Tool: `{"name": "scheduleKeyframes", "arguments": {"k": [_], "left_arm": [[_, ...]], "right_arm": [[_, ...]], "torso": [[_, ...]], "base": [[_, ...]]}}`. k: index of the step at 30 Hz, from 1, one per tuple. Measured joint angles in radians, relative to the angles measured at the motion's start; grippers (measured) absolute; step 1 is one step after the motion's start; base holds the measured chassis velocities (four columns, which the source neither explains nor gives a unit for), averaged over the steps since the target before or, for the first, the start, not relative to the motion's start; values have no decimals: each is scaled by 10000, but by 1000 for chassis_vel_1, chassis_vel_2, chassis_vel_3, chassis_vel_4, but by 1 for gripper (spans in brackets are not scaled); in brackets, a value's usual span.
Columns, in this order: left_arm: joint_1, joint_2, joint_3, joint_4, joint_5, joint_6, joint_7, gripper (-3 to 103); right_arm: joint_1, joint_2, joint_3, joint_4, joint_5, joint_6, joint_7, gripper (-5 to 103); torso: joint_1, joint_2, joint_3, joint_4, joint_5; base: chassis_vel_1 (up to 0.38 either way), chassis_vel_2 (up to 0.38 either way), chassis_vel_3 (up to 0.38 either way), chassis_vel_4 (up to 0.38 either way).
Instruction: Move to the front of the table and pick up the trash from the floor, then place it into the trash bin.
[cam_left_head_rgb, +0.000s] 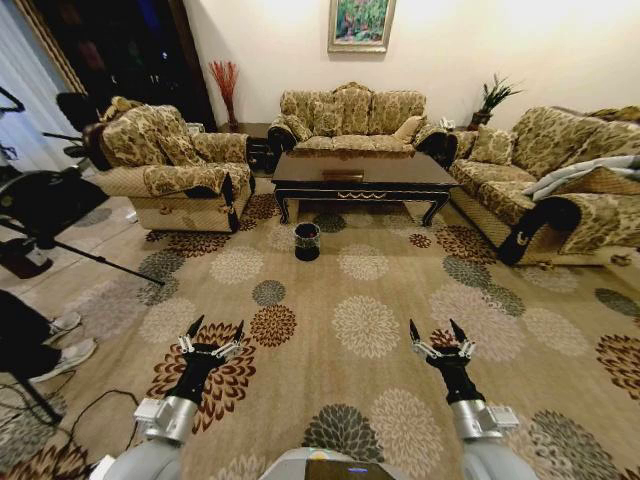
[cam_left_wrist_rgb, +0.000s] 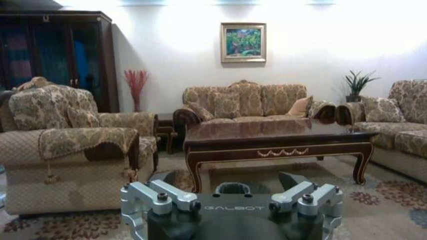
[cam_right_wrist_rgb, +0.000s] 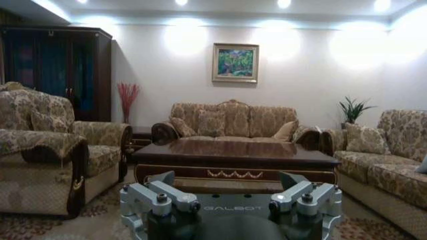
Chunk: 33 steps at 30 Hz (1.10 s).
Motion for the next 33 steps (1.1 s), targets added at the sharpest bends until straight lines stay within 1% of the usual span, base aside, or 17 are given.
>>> {"name": "scheduleKeyframes", "arguments": {"k": [5, 8, 12, 33], "left_arm": [[0, 0, 0, 0, 0, 0, 0, 100], [0, 0, 0, 0, 0, 0, 0, 100], [0, 0, 0, 0, 0, 0, 0, 100], [0, 0, 0, 0, 0, 0, 0, 100]], "right_arm": [[0, 0, 0, 0, 0, 0, 0, 100], [0, 0, 0, 0, 0, 0, 0, 100], [0, 0, 0, 0, 0, 0, 0, 100], [0, 0, 0, 0, 0, 0, 0, 100]], "torso": [[81, 187, 107, 0, 0], [165, 380, 217, 0, 0], [191, 443, 256, 0, 0], [156, 365, 214, 0, 0]], "base": [[0, 0, 0, 0], [0, 0, 0, 0], [0, 0, 0, 0], [0, 0, 0, 0]]}}
